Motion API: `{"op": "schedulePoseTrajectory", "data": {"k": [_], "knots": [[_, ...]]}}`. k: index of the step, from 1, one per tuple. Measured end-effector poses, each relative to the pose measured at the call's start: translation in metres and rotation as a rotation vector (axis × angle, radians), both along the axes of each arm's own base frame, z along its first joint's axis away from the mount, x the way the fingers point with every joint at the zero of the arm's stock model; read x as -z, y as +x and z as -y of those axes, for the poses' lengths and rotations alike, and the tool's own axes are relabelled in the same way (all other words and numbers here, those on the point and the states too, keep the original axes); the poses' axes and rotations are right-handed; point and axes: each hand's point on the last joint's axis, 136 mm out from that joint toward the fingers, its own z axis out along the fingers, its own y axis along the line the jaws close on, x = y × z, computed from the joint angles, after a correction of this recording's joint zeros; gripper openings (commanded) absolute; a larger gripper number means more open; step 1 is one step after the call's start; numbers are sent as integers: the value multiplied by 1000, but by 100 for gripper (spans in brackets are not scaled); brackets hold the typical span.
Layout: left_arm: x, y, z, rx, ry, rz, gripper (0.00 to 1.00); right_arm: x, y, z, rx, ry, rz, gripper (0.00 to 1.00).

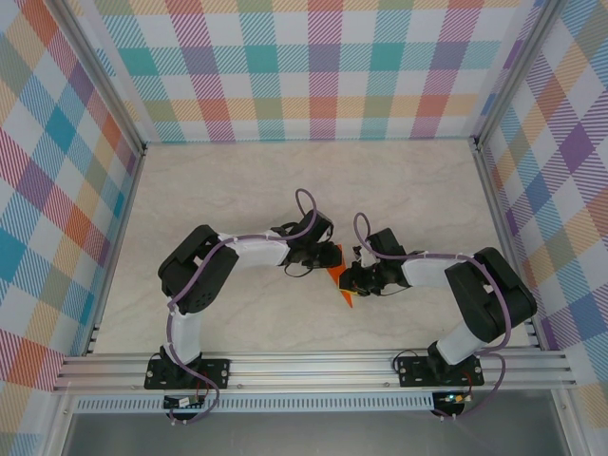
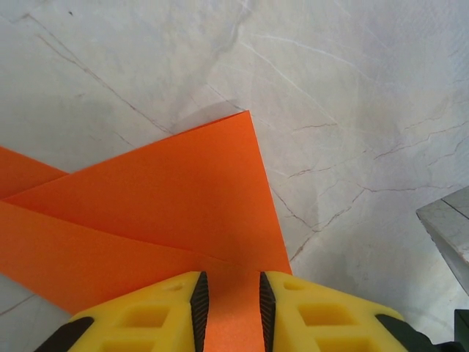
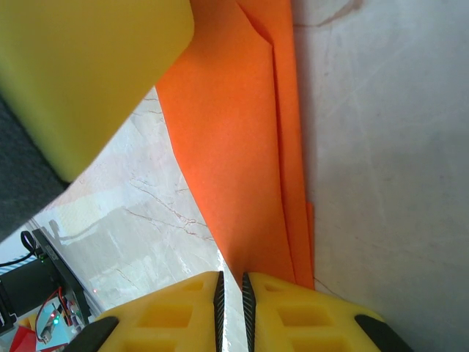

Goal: Fold a paper plane with a square sheet of paper (pick it up from the middle)
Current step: Fold the wing for the fifth time at the center of the table.

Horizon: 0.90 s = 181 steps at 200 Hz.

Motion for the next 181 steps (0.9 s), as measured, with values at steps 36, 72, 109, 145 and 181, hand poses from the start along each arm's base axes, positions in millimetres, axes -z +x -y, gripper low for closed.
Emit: {"op": "schedulePoseTrajectory", "data": {"k": [36, 72, 109, 145, 181], "knots": [[-8, 2, 0, -2, -9, 15, 45, 0, 0, 0, -1, 4, 5, 18], [-32, 4, 0, -11, -35, 53, 47, 0, 0, 0, -1, 7, 8, 18], [-38, 9, -5, -34, -23, 73, 41, 1, -1, 0, -1, 7, 9, 18], [-33, 15, -10, -52, -10, 76, 36, 1, -1, 0, -1, 10, 11, 18], [-7, 24, -22, -91, 42, 51, 34, 0, -1, 0, -1, 12, 15, 19]]}}
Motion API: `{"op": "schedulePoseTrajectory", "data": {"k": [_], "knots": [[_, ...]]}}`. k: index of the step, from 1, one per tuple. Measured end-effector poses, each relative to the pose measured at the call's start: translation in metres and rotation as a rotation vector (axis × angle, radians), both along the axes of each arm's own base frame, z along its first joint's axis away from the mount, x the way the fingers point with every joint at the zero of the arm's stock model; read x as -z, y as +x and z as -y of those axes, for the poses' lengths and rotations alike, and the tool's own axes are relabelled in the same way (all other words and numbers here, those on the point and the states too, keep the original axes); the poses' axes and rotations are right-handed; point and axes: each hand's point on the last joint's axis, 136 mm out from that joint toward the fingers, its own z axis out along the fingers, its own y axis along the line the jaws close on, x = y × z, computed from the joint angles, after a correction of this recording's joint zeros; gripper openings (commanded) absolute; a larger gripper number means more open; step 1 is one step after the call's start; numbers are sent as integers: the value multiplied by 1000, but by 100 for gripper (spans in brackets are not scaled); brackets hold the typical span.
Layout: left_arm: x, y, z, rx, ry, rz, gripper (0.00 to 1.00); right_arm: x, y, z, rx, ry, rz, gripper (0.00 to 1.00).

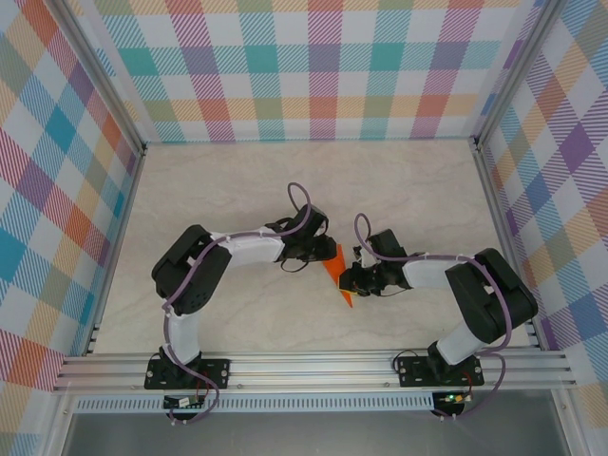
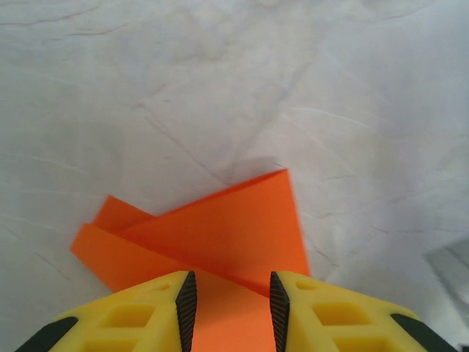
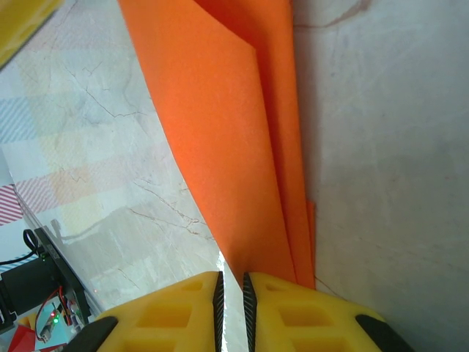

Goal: Fold a paper plane with a square sheet of paper (pick it up from the middle)
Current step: Fold the wing for the fifth time at the center of the table.

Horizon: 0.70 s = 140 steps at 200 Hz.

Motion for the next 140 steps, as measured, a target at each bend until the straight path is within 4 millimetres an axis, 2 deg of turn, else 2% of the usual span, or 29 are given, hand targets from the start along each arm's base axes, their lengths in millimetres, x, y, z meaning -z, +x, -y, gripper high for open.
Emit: {"op": "schedulePoseTrajectory", "data": {"k": [14, 83, 115, 140], "knots": [[8, 4, -5, -15, 9, -12, 34, 0, 0, 0, 0, 2, 3, 20], [6, 12, -6, -17, -21, -20, 34, -4, -5, 4, 5, -17, 18, 24], [3, 24, -15, -32, -14, -4, 39, -7, -12, 10, 6, -41, -4, 26], [0, 25, -22, -39, 13, -3, 48, -14, -14, 17, 18, -70, 16, 30]]}}
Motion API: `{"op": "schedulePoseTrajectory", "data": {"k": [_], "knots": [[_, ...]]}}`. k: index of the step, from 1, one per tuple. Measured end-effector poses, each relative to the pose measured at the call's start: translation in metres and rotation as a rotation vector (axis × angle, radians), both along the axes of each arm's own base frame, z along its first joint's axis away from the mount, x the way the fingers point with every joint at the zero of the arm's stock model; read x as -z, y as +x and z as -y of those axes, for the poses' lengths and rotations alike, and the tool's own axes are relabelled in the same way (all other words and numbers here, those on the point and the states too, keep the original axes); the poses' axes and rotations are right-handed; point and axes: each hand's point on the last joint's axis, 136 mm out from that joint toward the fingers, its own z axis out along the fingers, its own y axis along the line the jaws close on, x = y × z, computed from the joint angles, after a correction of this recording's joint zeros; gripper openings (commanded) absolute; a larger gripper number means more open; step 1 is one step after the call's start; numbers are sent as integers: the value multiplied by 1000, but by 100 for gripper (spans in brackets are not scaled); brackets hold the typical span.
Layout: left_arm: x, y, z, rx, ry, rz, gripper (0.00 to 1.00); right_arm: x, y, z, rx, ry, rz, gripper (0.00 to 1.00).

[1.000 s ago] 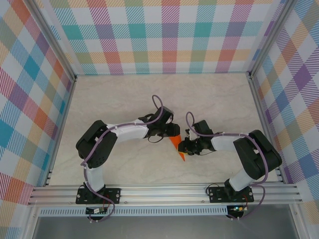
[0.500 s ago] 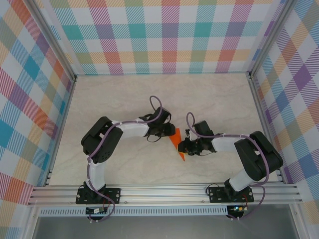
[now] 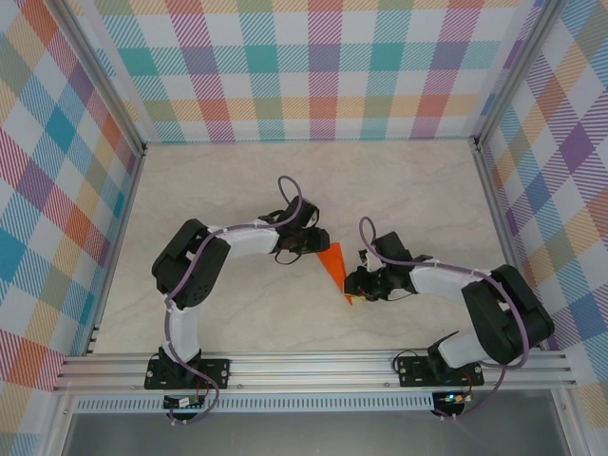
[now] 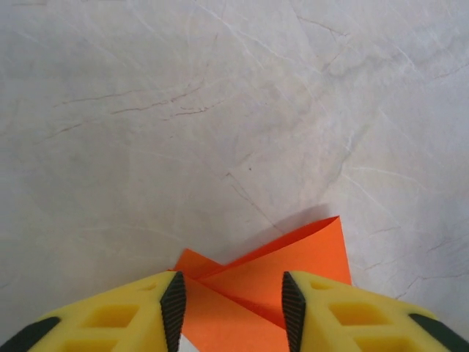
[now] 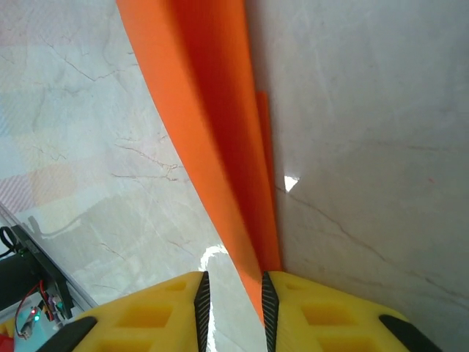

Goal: Fold a paper plane with a square sheet of paper (pick it up from the middle)
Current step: Fold the wing for the fifth time at the center of the table, then turn over a paper plane at the center of the table.

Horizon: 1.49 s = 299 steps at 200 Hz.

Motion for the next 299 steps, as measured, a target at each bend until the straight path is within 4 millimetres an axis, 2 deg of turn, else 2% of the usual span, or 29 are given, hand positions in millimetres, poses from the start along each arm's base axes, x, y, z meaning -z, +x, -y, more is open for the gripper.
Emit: {"op": "schedulePoseTrajectory", "data": {"k": [19, 53, 69, 88, 116, 143, 185, 216, 264, 299], "knots": [[-10, 0, -10, -23, 65, 19, 54, -10, 4, 7, 21, -24, 49, 31], [-48, -3, -28, -86, 158, 94, 62, -23, 14, 23, 87, -69, 119, 36], [-64, -10, -27, -99, 172, 127, 67, -27, 19, 30, 118, -81, 140, 38], [-71, -24, -19, -100, 180, 137, 69, -29, 22, 35, 139, -88, 155, 40], [-72, -48, 0, -82, 196, 110, 71, -29, 23, 38, 152, -94, 157, 42], [-68, -55, 15, -103, 194, 78, 72, -27, 21, 38, 151, -98, 150, 43], [-42, -59, 16, -149, 216, 15, 73, -23, 18, 40, 149, -102, 140, 46], [-32, -60, 16, -168, 224, -10, 72, -23, 17, 39, 145, -97, 134, 46], [-31, -60, 17, -189, 210, -23, 66, -23, 16, 38, 140, -89, 130, 48], [-26, -63, 19, -198, 184, -48, 53, -23, 15, 37, 139, -89, 127, 49]]}}
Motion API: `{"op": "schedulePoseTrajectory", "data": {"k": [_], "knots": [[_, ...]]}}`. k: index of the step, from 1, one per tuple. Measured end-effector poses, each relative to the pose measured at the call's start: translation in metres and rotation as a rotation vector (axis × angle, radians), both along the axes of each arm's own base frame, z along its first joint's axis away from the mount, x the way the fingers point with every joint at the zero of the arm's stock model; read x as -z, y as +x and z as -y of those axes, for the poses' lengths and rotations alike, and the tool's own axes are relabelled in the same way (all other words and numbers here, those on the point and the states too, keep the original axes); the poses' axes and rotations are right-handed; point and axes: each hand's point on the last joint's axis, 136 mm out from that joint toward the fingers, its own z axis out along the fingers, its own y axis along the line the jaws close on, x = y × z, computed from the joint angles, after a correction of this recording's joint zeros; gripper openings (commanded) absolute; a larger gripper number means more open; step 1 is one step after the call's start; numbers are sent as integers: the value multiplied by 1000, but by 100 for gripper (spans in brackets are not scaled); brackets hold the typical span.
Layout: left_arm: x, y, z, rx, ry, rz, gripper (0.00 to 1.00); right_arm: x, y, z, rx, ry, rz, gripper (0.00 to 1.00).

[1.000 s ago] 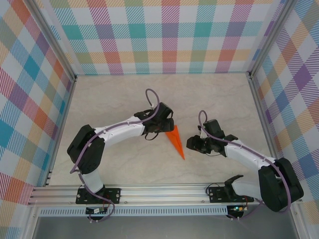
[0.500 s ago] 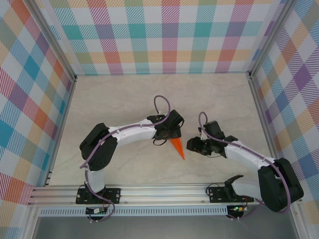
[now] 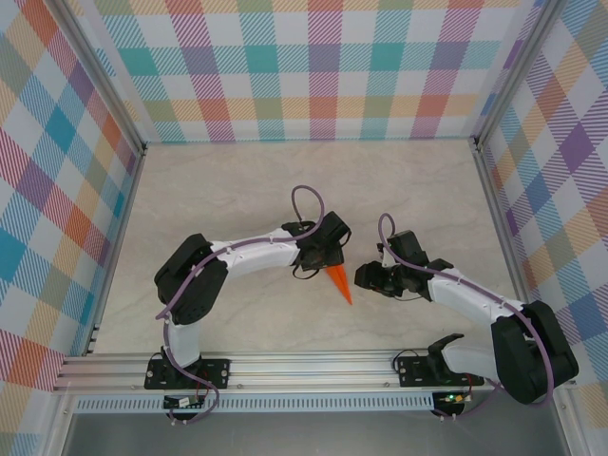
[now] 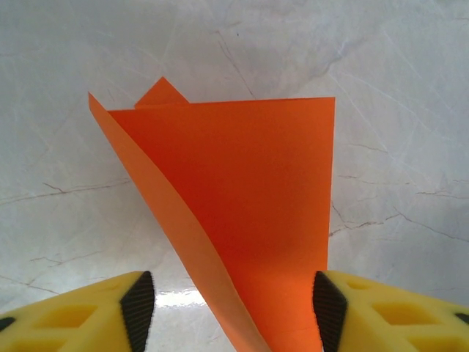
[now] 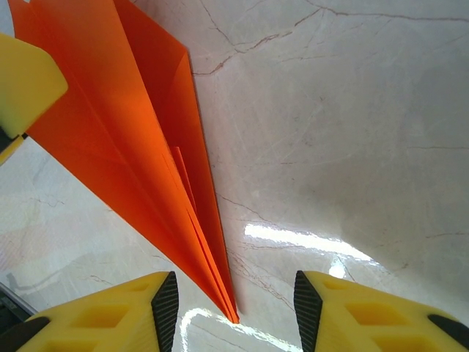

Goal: Fold a paper plane with a square sheet of paper (pick it up from the middle)
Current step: Turn over a paper plane at the center of the table.

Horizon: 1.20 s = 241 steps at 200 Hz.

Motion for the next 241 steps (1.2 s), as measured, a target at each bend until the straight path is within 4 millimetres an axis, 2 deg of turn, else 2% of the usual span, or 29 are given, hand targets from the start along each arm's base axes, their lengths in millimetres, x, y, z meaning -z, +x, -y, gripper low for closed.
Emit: {"op": "schedulePoseTrajectory", "data": {"k": [29, 61, 86, 114, 143, 241], "knots": [[7, -3, -3, -9, -4, -23, 39, 0, -1, -1, -3, 4, -2, 49], [8, -7, -6, -15, -19, -28, 30, -1, -1, -1, -6, 9, -5, 49], [5, -9, -12, -21, -25, -25, 28, 0, -2, -3, -11, 13, -14, 49], [1, -9, -14, -29, -39, -17, 10, 3, -2, -7, -32, 20, -35, 49], [1, -13, -19, -28, -42, -13, 0, -3, 7, -20, -73, 61, -40, 49], [8, -19, -30, -25, -32, -16, 0, 1, 30, -53, -188, 144, -76, 51]]}}
